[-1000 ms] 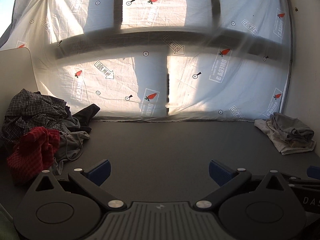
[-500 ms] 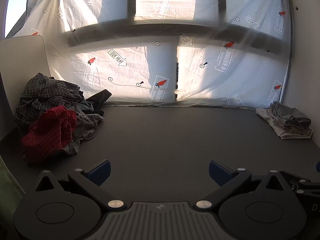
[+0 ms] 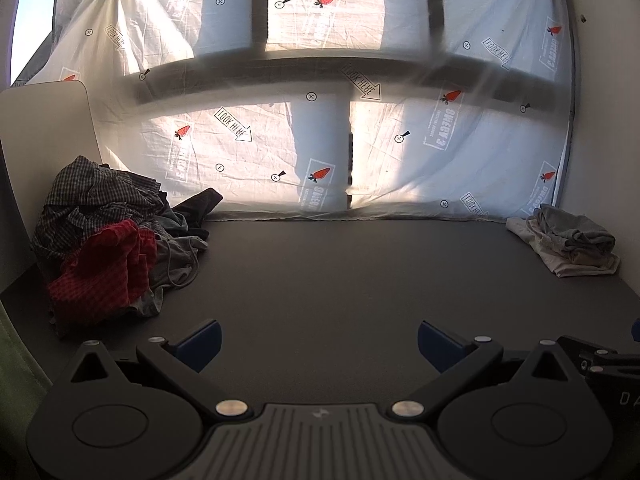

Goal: Fold clothes

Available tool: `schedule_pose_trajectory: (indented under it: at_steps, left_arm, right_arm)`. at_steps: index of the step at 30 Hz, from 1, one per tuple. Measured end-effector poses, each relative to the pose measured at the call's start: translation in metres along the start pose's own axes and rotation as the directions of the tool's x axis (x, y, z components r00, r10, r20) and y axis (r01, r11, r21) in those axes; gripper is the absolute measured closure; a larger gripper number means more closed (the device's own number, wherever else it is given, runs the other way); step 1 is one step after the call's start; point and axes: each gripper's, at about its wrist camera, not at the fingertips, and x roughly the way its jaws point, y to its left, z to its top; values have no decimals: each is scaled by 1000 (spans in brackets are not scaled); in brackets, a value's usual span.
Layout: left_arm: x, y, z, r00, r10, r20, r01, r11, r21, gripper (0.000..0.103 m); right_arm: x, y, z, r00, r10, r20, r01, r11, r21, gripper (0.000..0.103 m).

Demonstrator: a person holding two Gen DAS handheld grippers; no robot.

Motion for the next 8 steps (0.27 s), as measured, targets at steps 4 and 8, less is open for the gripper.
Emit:
schedule_pose_trajectory:
  at_steps: [4,8]
  left_arm:
    - [-3,0,-1,1000,2,2,-2,1000,-1,0]
    - [-5,-2,-1,1000,4,5,-4,1000,1,0]
  right_arm:
    - [-3,-1,-1,1000,1,1,-1,1000,-1,0]
    - [-6,-3,-1,1000,-2,9,2,1000,-1,0]
